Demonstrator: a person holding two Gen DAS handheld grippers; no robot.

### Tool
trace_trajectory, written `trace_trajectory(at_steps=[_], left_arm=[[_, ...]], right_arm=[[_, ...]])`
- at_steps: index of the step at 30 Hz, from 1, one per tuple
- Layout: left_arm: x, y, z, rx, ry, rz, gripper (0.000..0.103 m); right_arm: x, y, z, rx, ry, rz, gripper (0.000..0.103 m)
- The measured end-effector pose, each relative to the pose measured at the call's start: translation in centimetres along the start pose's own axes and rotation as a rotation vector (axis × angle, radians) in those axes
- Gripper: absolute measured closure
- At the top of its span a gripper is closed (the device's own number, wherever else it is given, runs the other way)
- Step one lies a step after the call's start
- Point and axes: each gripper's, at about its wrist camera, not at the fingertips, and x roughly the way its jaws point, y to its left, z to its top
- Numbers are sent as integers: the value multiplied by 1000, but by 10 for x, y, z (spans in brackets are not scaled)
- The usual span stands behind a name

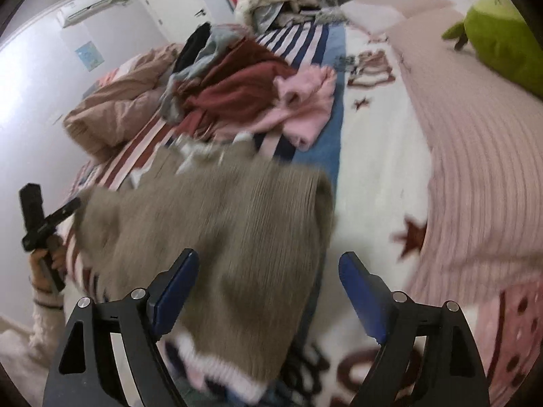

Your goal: Fold small clothes

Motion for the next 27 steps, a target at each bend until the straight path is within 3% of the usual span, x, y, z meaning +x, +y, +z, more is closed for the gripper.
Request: trace_trajectory(at_steps=[8, 10, 11, 13, 15, 20, 22, 25, 27], left_arm=[[2, 12, -54, -72, 105, -45, 17], [1, 9, -64, -79, 118, -54, 20], [0, 6, -68, -76, 125, -51, 24], [-5, 1, -72, -57, 133, -16, 55], [-14, -1, -73, -57, 128, -30, 69], [-49, -16, -56, -31, 32, -84, 82], [-68, -22, -39, -36, -26, -169, 84], [-89, -36, -15, 12, -105, -196, 85], [-90, -40, 8, 17, -147, -203, 85]], right_arm=[[36, 15, -64, -54, 176, 136, 22], [44, 26, -75, -99, 199, 118, 45], [45, 31, -78, -118, 204, 111, 78], [44, 42, -82, -159, 208, 107, 83], [34, 54, -84, -184, 177, 131, 85], [-15, 82, -63, -185, -4, 250, 87], [-35, 89, -48, -180, -85, 285, 88], [-64, 95, -21, -159, -223, 323, 88], [-73, 94, 2, -140, -288, 294, 88]])
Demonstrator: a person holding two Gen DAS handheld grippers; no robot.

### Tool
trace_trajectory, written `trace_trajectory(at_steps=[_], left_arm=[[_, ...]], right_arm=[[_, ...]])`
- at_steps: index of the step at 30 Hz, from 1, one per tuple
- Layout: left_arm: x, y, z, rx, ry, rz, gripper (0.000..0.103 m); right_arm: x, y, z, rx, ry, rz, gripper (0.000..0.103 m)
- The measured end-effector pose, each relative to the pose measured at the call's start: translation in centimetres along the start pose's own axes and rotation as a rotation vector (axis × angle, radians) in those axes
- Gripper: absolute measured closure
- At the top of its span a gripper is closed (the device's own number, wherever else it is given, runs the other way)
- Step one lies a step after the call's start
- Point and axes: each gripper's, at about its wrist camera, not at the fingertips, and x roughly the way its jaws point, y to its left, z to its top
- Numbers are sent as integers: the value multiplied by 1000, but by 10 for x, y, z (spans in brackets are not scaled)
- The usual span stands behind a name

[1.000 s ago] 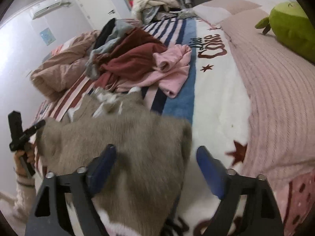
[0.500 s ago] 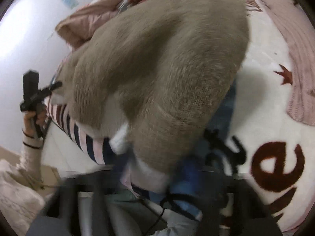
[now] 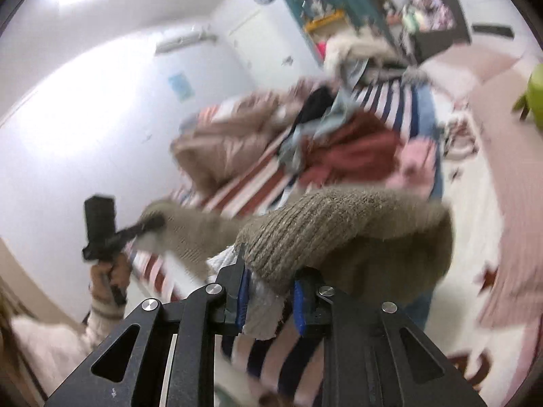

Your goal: Fold small clothes

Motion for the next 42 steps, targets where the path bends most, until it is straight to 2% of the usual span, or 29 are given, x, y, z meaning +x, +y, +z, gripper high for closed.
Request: trace_trajectory(at_steps=[3, 6, 8, 9, 10, 11, 12, 13, 14, 15, 17, 18, 20, 22, 26, 27, 32, 33, 35, 37, 38, 39, 40, 42], left_arm=[[26, 11, 33, -26, -20, 47, 84], [68, 28, 56, -34, -4, 117, 81], [107, 47, 67, -72, 40, 147, 80], [128, 60, 71, -104, 66, 164, 76], [142, 70, 71, -117, 89, 173, 67], [157, 80, 72, -132, 111, 183, 61], [167, 87, 70, -143, 127, 193, 49], [179, 95, 68, -154, 159, 201, 41], [185, 100, 64, -165, 179, 202, 40], [187, 105, 60, -178, 188, 198, 39], [176, 107, 54, -176, 176, 174, 30], [165, 106, 51, -163, 159, 178, 21], [144, 101, 48, -119, 138, 189, 18], [122, 97, 44, -87, 127, 177, 13], [98, 90, 22, -49, 178, 172, 11], [97, 88, 16, -48, 192, 170, 11], [110, 85, -25, -98, 270, 116, 11], [113, 83, -30, -105, 271, 113, 12], [115, 75, -35, -103, 256, 112, 26], [114, 66, -34, -78, 223, 124, 67], [112, 60, -32, -63, 200, 124, 76], [108, 55, -29, -47, 172, 128, 96], [105, 53, -26, -36, 154, 128, 102], [89, 44, -20, -3, 95, 85, 103]], right_arm=[[17, -18, 27, 67, -37, -57, 88], [42, -56, 45, 149, -51, -139, 88], [58, -79, 48, 188, -40, -189, 88], [68, -94, 50, 213, -21, -214, 87], [77, -105, 50, 231, -3, -230, 85], [86, -119, 50, 251, 12, -246, 80], [94, -131, 46, 272, 24, -276, 66], [97, -141, 43, 291, 27, -303, 57], [95, -149, 45, 302, 23, -313, 40], [92, -156, 43, 319, 12, -314, 36], [79, -161, 36, 320, 23, -296, 36], [76, -160, 33, 311, 41, -292, 36], [72, -155, 23, 270, 113, -273, 34], [70, -142, 4, 210, 220, -239, 33], [72, -128, -27, 172, 326, -177, 31], [74, -125, -34, 163, 332, -178, 28], [87, -126, -39, 142, 302, -189, 27], [91, -126, -37, 138, 298, -198, 27], [96, -122, -35, 108, 289, -230, 27], [100, -113, -32, 62, 270, -262, 42], [101, -109, -31, 25, 265, -303, 67], [100, -105, -31, -9, 267, -348, 71], [97, -103, -32, -8, 263, -347, 74], [83, -98, -32, -6, 227, -335, 78]])
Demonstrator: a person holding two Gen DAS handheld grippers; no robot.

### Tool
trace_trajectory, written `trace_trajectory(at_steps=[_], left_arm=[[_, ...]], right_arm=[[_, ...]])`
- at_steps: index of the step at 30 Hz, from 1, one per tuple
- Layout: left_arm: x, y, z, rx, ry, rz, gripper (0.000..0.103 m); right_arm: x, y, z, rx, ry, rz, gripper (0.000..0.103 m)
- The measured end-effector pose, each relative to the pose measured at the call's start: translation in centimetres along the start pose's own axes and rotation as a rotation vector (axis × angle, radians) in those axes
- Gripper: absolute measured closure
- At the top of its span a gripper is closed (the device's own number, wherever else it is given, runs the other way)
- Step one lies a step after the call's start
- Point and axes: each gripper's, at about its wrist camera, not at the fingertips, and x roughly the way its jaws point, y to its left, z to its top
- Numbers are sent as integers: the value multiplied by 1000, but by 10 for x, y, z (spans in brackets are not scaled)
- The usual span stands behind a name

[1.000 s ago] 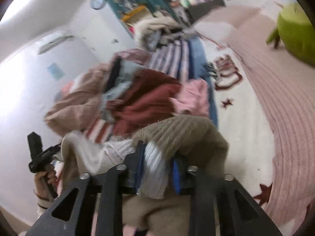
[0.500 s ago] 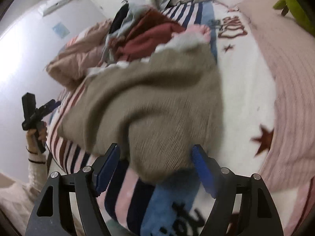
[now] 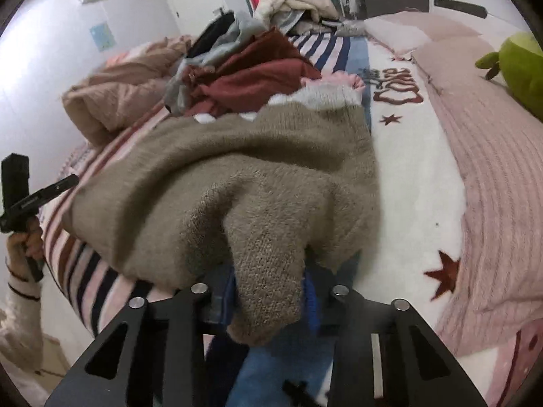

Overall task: Fold small clothes
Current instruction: 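Fold the lifted sweater over onto itself with both grippers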

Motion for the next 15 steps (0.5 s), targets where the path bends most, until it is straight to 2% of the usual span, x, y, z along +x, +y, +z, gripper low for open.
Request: trace_trajectory(at_steps=[2, 5, 6, 7, 8, 10, 14, 15], left_arm=[[-12, -7, 2, 38, -4, -6, 103], [-17, -5, -3, 70, 38, 64, 102], [-18, 1, -5, 56, 40, 73, 86], [-17, 9, -8, 33, 51, 86, 52], [-17, 13, -11, 21, 52, 98, 40], [-16, 23, -20, 9, 71, 127, 36], [-5, 35, -32, -30, 131, 93, 36], [0, 35, -34, -26, 146, 98, 36]], right_arm=[[-14, 2, -3, -15, -36, 18, 79], [-28, 12, -9, -80, -46, 47, 79], [-30, 15, -12, -98, -33, 40, 79], [-31, 16, -15, -102, -20, 42, 79], [-32, 16, -19, -105, -9, 47, 79], [-32, 15, -26, -114, 15, 53, 79], [-19, -2, -36, -46, 85, 85, 79], [-16, -4, -37, -44, 98, 89, 75]])
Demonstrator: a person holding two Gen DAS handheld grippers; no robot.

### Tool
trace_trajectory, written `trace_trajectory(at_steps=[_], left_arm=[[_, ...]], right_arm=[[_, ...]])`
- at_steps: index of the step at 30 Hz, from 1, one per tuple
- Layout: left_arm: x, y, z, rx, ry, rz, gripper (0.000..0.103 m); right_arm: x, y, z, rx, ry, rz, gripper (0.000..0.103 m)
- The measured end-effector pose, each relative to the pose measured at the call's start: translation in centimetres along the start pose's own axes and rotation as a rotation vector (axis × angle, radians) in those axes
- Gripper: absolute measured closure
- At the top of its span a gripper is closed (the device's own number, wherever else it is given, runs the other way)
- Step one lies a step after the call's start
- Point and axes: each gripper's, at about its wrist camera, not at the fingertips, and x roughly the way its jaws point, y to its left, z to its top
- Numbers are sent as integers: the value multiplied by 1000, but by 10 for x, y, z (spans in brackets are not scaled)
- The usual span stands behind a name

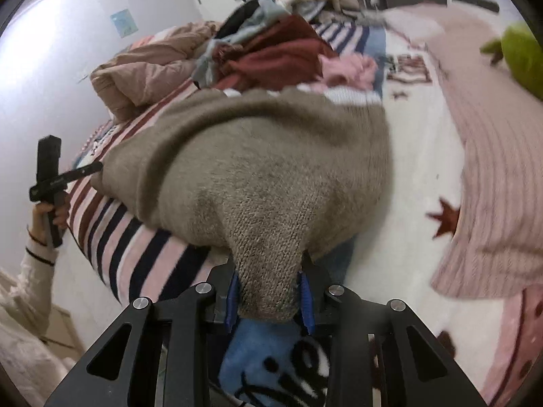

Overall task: Fold small clothes
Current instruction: 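Fold the lifted sweater over onto itself with both grippers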

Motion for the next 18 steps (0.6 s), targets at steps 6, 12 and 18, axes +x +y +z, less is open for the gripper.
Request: trace_trajectory(at_steps=[6, 12, 18], left_arm=[[20, 0, 4, -40, 52, 7, 33], [26, 5, 2, -69, 81, 19, 22], [7, -7, 3, -46, 16, 7, 76]], right_arm=[[3, 15, 16, -7, -29, 0, 30], [25, 36, 26, -70, -33, -140, 41], [10, 42, 26, -98, -105, -198, 78]])
